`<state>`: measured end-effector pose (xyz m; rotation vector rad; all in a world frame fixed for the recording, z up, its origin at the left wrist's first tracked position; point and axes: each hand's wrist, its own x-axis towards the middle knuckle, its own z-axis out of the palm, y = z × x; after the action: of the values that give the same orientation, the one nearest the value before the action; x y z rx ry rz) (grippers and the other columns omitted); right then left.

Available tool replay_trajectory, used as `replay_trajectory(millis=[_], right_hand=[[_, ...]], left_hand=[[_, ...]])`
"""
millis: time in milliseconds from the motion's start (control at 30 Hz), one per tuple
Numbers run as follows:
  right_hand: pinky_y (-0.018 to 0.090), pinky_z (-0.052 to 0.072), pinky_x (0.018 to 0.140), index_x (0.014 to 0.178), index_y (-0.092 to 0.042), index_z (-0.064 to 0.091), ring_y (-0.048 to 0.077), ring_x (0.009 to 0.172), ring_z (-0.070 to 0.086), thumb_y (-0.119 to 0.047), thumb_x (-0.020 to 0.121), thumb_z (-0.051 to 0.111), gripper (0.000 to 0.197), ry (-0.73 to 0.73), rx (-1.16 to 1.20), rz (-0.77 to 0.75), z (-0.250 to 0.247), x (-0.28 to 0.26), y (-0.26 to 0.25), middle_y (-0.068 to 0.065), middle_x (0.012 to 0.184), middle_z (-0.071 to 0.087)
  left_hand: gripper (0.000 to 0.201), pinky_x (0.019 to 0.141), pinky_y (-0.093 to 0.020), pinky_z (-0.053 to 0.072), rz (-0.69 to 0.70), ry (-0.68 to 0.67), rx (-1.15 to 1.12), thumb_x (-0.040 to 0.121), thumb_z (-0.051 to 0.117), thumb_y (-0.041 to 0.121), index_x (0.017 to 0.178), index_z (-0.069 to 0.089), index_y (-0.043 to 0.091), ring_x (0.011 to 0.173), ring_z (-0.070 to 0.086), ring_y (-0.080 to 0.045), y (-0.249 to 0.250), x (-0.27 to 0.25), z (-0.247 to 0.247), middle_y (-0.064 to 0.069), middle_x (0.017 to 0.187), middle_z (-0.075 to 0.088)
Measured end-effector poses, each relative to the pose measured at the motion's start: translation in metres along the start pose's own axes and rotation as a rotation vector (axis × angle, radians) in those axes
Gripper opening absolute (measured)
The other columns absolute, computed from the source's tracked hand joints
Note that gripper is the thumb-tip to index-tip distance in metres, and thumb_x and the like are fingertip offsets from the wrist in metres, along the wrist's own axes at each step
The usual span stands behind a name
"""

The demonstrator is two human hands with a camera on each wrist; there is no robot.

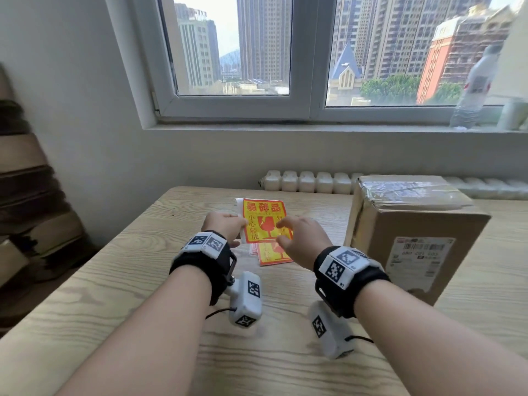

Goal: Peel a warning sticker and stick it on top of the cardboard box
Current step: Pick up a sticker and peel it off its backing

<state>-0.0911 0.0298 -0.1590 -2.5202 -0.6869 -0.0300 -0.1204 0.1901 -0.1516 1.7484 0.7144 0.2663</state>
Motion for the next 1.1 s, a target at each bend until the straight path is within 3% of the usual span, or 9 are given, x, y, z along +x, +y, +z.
replay_trajectory(millis=[133,267,367,433,567,667,733,900,1100], right_hand=[[0.038,0.051,0.097,0.137,-0.020,0.046,0.019,0.116,0.055,-0.029,0.088,0.062,0.052,0.214,0.135,-0.024,-0.024,-0.020,-0.025,0.002,0.136,0.046],[0.037,0.056,0.090,0.126,-0.020,0.054,0.019,0.103,0.059,-0.010,0.084,0.066,0.045,0.299,0.265,0.077,-0.051,-0.043,-0.036,0.006,0.126,0.053],[0.040,0.060,0.082,0.114,-0.017,0.063,0.024,0.102,0.065,0.003,0.081,0.060,0.039,0.292,0.288,0.057,-0.060,-0.063,-0.037,0.006,0.111,0.066],[0.039,0.062,0.076,0.113,-0.016,0.063,0.024,0.099,0.066,0.005,0.083,0.057,0.037,0.278,0.290,0.047,-0.064,-0.075,-0.037,0.004,0.109,0.065],[0.034,0.062,0.075,0.111,-0.015,0.065,0.021,0.096,0.068,0.002,0.084,0.057,0.032,0.302,0.248,0.044,-0.076,-0.092,-0.032,-0.001,0.103,0.063],[0.029,0.053,0.093,0.107,-0.015,0.067,0.020,0.109,0.058,-0.010,0.085,0.064,0.023,0.370,0.065,0.001,-0.082,-0.101,-0.028,0.003,0.116,0.057],[0.029,0.048,0.097,0.101,-0.017,0.070,0.018,0.108,0.053,-0.020,0.084,0.068,0.017,0.438,-0.022,-0.068,-0.083,-0.107,-0.029,0.002,0.113,0.056],[0.034,0.062,0.075,0.095,-0.019,0.077,0.014,0.082,0.071,-0.023,0.083,0.071,0.013,0.367,0.250,-0.123,-0.080,-0.114,-0.033,-0.001,0.093,0.077],[0.029,0.061,0.078,0.103,-0.023,0.074,0.011,0.078,0.072,-0.019,0.082,0.072,0.021,0.364,0.215,-0.158,-0.078,-0.117,-0.029,-0.002,0.091,0.078]], left_hand=[[0.013,0.052,-0.023,0.054,0.040,-0.175,-0.167,0.086,0.057,0.000,0.077,0.060,0.008,0.068,0.064,-0.020,0.017,-0.038,-0.011,-0.012,0.081,0.066],[0.006,0.058,-0.026,0.058,0.088,-0.275,-0.184,0.088,0.057,0.005,0.087,0.062,0.007,0.072,0.066,-0.021,0.021,-0.071,-0.016,-0.012,0.086,0.067],[0.007,0.069,-0.031,0.055,0.112,-0.255,-0.213,0.090,0.060,0.016,0.085,0.061,0.012,0.077,0.065,-0.022,0.020,-0.088,-0.015,-0.009,0.085,0.067],[0.010,0.065,-0.030,0.054,0.123,-0.217,-0.257,0.092,0.057,0.016,0.083,0.058,0.011,0.076,0.064,-0.022,0.022,-0.097,-0.016,-0.008,0.083,0.066],[0.006,0.059,-0.025,0.050,0.138,-0.186,-0.218,0.089,0.061,0.017,0.086,0.061,0.012,0.070,0.062,-0.013,0.025,-0.112,-0.019,-0.004,0.082,0.067],[0.005,0.057,-0.022,0.049,0.133,-0.190,-0.225,0.083,0.069,0.015,0.084,0.065,0.012,0.070,0.064,-0.012,0.026,-0.119,-0.021,-0.005,0.083,0.071],[0.008,0.054,-0.020,0.051,0.127,-0.220,-0.267,0.080,0.072,0.012,0.080,0.065,0.011,0.069,0.067,-0.013,0.028,-0.124,-0.019,-0.007,0.081,0.073],[0.007,0.050,-0.018,0.054,0.146,-0.380,-0.316,0.081,0.071,0.007,0.075,0.067,0.006,0.050,0.065,-0.010,0.034,-0.144,-0.009,-0.002,0.056,0.070],[0.007,0.064,-0.023,0.053,0.140,-0.418,-0.266,0.085,0.067,0.014,0.081,0.070,0.009,0.071,0.066,-0.015,0.030,-0.147,-0.005,-0.003,0.069,0.072]])
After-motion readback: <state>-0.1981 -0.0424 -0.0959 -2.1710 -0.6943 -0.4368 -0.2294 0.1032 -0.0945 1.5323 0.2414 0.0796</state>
